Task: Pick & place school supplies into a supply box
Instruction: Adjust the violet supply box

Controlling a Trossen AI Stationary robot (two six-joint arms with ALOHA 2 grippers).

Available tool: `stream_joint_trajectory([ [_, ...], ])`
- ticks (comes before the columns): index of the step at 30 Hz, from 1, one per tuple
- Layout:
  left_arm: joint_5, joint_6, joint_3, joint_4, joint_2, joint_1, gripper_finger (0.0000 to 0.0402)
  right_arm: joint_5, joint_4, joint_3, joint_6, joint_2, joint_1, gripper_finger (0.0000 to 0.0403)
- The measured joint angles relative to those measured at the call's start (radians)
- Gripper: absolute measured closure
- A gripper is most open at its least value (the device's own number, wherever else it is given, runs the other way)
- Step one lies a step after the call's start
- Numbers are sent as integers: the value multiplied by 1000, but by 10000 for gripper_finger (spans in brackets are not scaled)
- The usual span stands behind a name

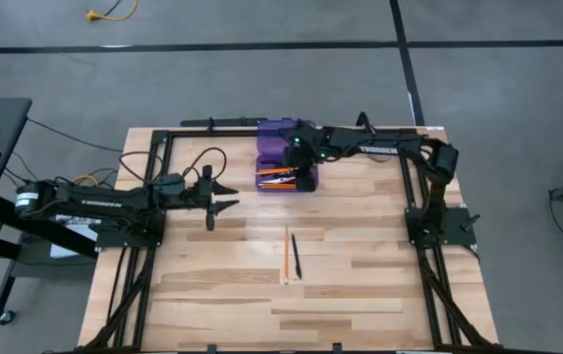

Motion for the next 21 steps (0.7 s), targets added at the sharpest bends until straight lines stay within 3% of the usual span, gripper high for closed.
stream_joint_trajectory([
  [21, -19, 34, 0, 27, 0, 21, 278, -26, 139, 23, -95, 96, 10, 280],
])
